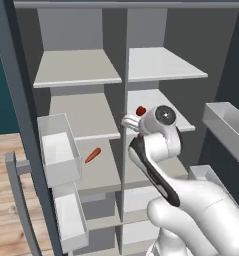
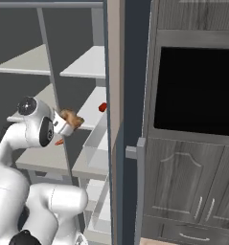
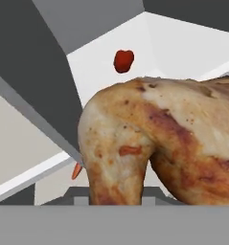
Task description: Pick up the frozen chicken drumstick from the freezer, place it on any shelf in the fridge, and close the fridge and freezer doors when done.
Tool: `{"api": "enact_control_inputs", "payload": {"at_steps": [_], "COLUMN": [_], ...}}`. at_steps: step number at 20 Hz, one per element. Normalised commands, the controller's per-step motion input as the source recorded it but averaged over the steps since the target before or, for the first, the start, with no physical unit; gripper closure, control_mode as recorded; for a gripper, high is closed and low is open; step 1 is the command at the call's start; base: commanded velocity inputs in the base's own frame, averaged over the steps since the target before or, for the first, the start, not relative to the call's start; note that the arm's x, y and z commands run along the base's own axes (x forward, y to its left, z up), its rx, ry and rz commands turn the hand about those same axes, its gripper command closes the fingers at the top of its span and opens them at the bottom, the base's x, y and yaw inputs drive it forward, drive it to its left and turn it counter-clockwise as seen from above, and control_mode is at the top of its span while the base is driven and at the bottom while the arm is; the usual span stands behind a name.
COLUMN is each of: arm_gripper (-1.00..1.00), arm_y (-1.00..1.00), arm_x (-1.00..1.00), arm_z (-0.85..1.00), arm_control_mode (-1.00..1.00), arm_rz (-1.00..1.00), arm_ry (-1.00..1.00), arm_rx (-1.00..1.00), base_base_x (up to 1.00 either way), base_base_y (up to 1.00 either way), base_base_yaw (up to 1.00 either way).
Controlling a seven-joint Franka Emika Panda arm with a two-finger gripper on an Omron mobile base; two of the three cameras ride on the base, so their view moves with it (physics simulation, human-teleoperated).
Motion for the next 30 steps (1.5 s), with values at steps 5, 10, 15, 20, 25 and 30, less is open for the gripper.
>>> {"api": "enact_control_inputs", "payload": {"at_steps": [5,10,15,20,25,30], "arm_gripper": [1.00,1.00,1.00,1.00,1.00,1.00], "arm_y": [-0.77,-0.57,-0.37,0.00,0.00,0.00], "arm_x": [0.67,0.98,0.88,0.85,0.76,0.71], "arm_z": [-0.08,-0.05,-0.17,-0.42,-0.51,-0.49], "arm_control_mode": [-1.00,-1.00,-1.00,-1.00,-1.00,-1.00], "arm_rz": [0.00,0.02,0.03,0.03,0.02,0.04], "arm_ry": [-0.02,0.00,0.00,0.00,0.00,0.00], "arm_rx": [0.00,0.00,0.00,-0.01,-0.04,-0.02], "base_base_x": [0.00,0.00,0.00,0.00,0.00,0.00], "base_base_y": [0.00,0.00,0.00,0.00,0.00,0.00], "base_base_yaw": [0.00,0.00,0.00,0.00,0.00,0.00]}}
